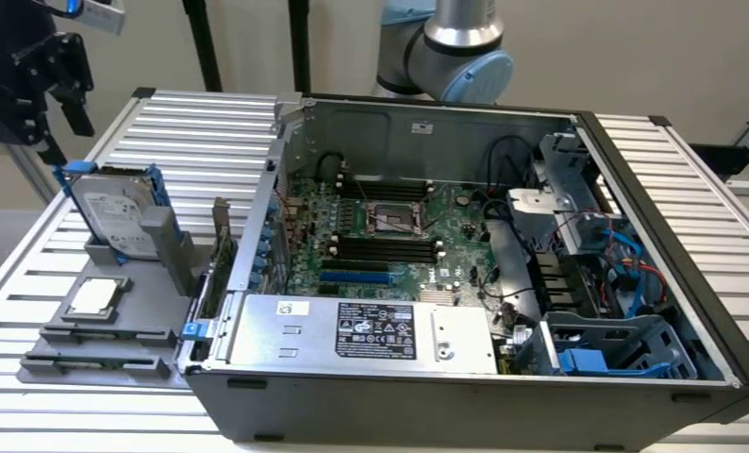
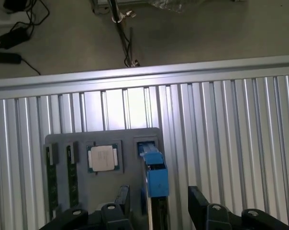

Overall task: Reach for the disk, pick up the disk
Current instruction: 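Pick up the disk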

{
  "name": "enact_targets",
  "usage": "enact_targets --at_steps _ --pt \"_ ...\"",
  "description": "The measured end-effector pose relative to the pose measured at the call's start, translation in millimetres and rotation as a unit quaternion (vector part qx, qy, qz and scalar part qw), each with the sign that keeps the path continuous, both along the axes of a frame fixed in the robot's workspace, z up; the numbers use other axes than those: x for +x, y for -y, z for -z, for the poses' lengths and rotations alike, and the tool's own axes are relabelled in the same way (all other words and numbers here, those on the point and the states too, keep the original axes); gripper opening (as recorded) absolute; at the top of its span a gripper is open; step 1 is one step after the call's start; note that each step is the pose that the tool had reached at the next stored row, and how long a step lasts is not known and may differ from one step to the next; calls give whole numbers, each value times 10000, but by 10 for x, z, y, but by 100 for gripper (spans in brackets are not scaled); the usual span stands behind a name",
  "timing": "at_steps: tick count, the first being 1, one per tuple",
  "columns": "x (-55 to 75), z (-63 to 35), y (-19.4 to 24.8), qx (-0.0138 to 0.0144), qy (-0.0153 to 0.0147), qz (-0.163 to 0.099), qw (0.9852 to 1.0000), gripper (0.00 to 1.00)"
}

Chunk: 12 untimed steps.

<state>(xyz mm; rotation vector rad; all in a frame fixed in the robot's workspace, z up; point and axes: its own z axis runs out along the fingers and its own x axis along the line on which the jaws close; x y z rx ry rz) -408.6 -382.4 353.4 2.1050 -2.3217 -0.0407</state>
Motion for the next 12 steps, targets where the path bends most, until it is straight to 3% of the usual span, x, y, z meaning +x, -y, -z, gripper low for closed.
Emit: enact_targets --at_steps 12 --pt "0 218 0 0 3 -86 10000 60"
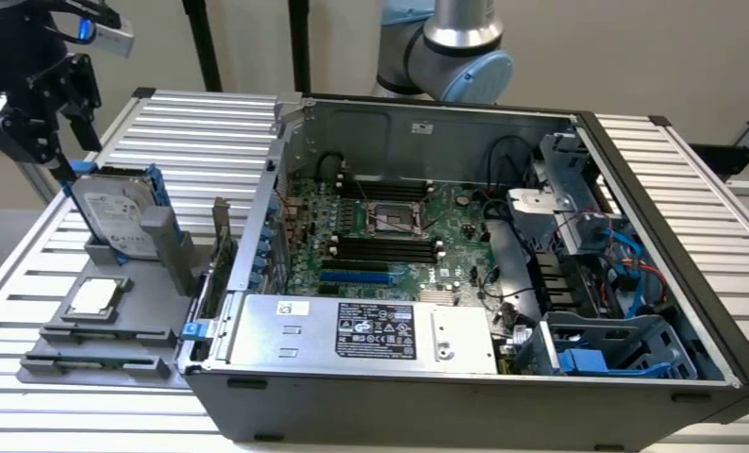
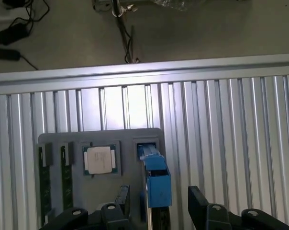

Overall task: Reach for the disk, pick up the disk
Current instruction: 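Pick up the disk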

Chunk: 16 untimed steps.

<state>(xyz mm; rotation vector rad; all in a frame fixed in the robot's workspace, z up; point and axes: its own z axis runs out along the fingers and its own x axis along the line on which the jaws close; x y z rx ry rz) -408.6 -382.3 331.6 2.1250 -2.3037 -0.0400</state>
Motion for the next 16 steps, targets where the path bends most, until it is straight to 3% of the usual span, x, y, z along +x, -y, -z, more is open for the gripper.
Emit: enact_targets --at_steps 16 --pt "-20 288 0 0 12 -183 9998 60"
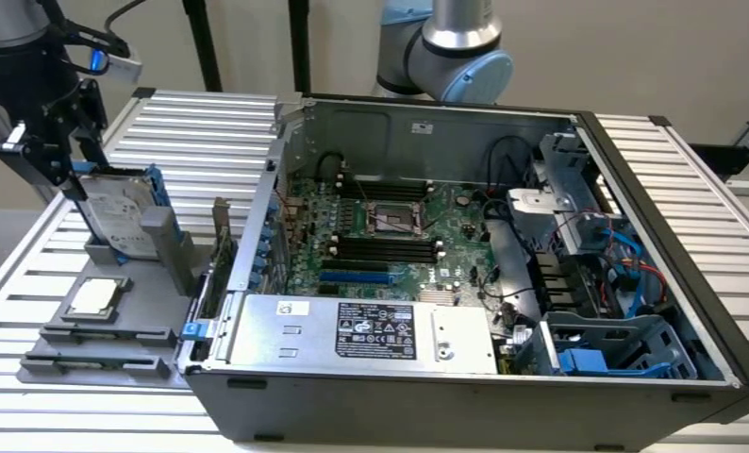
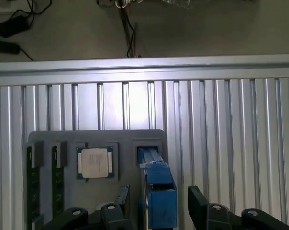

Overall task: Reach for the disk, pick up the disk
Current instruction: 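Pick up the disk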

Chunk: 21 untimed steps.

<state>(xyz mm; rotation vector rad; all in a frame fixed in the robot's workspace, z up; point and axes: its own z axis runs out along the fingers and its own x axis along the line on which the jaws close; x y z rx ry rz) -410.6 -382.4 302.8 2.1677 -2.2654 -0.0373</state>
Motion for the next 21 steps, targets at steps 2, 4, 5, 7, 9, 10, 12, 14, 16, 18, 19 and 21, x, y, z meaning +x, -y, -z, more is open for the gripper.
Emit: enact_targets --at_steps 2,4,5,7,9,10,12,14,16,18,19,21 --pt "-1 18 0 0 1 -9 10000 60" --pt "-3 28 0 0 0 -15 10000 60" --pt "-3 35 0 0 0 -17 10000 60" --pt "-4 49 3 1 0 -21 10000 60" --pt "-8 61 8 3 1 -24 10000 60" --pt "-12 65 10 4 1 -25 10000 60" --pt "-17 70 14 4 1 -27 10000 60" --pt "-19 71 14 5 2 -28 10000 60" --pt "-22 73 14 4 6 -29 10000 60" --pt "-23 75 14 4 13 -33 10000 60" --pt "-23 76 14 4 16 -36 10000 58" --pt "-24 79 14 4 21 -41 10000 51"
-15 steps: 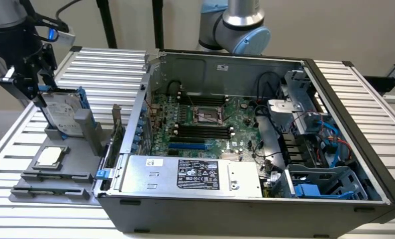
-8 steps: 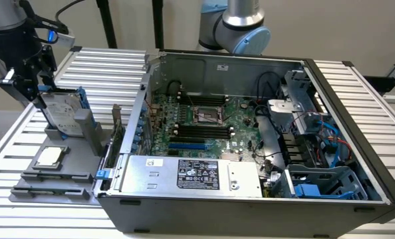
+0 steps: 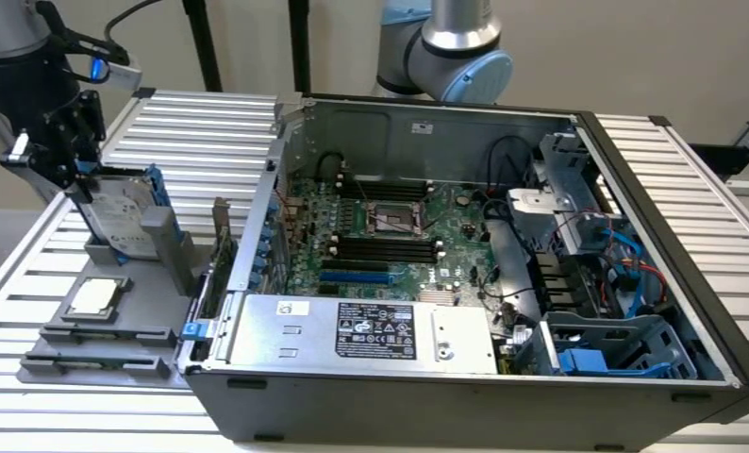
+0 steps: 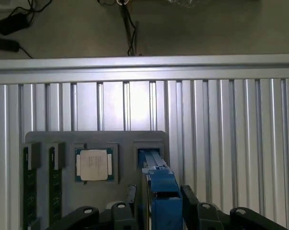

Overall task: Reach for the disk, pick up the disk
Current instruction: 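Pick up the disk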

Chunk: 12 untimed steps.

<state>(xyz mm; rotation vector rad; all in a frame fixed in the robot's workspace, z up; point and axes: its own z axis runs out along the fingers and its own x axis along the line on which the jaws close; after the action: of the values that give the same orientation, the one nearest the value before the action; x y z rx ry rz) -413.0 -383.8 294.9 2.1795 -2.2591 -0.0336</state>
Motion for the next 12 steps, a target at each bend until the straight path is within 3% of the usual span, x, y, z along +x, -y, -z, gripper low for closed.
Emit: enact_targets --at_steps 1,6,7,12 --pt "0 1 0 0 2 -2 10000 45" --pt "0 6 0 0 12 -17 10000 43" --pt "0 6 0 0 14 -21 10000 35" --pt "0 7 1 -1 24 -35 10000 35"
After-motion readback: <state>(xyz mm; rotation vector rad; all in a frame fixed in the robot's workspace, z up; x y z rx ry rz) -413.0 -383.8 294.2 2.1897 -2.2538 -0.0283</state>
